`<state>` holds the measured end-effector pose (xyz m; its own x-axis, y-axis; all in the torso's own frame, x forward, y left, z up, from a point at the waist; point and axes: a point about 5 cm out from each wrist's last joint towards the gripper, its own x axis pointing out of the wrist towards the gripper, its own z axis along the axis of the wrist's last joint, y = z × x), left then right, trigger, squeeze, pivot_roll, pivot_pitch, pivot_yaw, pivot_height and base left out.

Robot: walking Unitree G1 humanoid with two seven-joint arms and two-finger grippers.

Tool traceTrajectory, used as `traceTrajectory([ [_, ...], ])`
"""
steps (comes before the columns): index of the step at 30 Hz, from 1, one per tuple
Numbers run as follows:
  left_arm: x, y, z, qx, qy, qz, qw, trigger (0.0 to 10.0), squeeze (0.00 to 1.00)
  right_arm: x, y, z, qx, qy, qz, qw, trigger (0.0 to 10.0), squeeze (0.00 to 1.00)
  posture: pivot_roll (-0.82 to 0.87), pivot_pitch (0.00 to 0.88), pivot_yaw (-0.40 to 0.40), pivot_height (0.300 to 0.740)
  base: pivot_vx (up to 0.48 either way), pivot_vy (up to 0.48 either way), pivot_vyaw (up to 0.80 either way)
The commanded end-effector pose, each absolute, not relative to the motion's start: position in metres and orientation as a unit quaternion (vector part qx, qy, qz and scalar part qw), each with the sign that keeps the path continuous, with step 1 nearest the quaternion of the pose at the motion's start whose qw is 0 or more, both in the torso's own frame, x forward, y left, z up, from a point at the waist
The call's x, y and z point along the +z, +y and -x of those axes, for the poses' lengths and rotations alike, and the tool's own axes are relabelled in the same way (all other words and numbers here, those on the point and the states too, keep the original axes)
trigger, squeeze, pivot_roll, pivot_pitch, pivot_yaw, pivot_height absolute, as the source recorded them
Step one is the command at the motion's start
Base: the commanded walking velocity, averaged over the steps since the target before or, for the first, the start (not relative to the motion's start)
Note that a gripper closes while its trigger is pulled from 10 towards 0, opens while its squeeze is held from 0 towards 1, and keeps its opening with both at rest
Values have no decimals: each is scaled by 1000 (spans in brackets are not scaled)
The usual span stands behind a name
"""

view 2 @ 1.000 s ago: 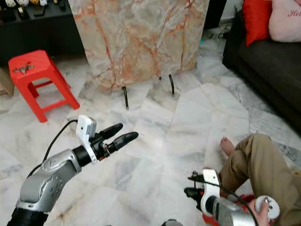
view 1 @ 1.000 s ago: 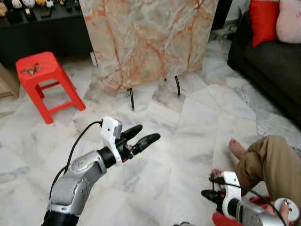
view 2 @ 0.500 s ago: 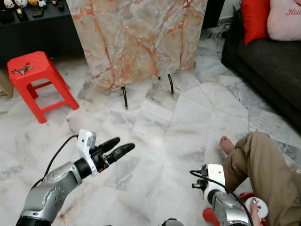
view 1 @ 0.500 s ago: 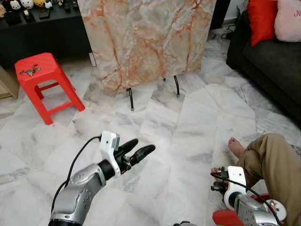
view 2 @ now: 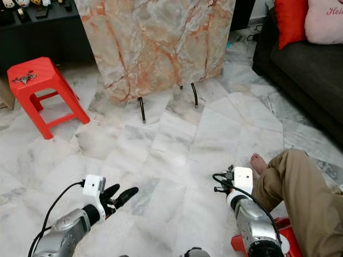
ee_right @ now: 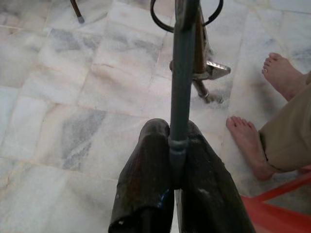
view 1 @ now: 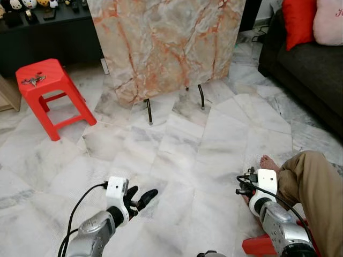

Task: Hang keys on a hook

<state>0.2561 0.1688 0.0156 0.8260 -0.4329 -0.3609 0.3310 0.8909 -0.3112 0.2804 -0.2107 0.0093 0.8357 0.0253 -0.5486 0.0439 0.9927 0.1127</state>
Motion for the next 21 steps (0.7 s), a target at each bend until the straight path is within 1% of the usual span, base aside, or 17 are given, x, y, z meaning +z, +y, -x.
traceTrajectory([
  [1, 5, 173, -252, -182, 231, 118, 949, 10000, 0, 17, -212, -285, -13, 275, -65, 959, 0, 0, -176, 151, -20, 727, 0, 0, 0],
  [5, -6, 175, -248, -175, 246, 115, 946, 10000, 0, 31, -213, -293, -25, 248, -68, 966, 0, 0, -185, 141, -17, 727, 0, 0, 0],
  [10, -20, 180, -243, -136, 268, 101, 949, 10000, 0, 44, -212, -299, -34, 219, -67, 973, 0, 0, -195, 124, -12, 727, 0, 0, 0],
  [12, -31, 184, -237, -112, 289, 80, 947, 10000, 0, 50, -211, -302, -45, 206, -70, 975, 0, 0, -195, 113, -12, 727, 0, 0, 0],
  [14, -33, 185, -235, -109, 295, 70, 947, 10000, 0, 50, -210, -302, -47, 203, -71, 975, 0, 0, -195, 113, -12, 727, 0, 0, 0],
  [15, -38, 188, -232, -96, 306, 67, 945, 10000, 0, 51, -208, -302, -49, 201, -72, 976, 10000, 0, -195, 99, -10, 727, 0, 0, 0],
  [16, -38, 188, -232, -96, 306, 67, 945, 10000, 0, 51, -208, -302, -49, 201, -72, 976, 10000, 0, -195, 99, -10, 727, 0, 0, 0],
  [21, -49, 197, -221, -44, 328, 59, 942, 10000, 0, 47, -202, -301, -65, 193, -94, 975, 10000, 0, -199, 73, -4, 727, 0, 0, 0],
])
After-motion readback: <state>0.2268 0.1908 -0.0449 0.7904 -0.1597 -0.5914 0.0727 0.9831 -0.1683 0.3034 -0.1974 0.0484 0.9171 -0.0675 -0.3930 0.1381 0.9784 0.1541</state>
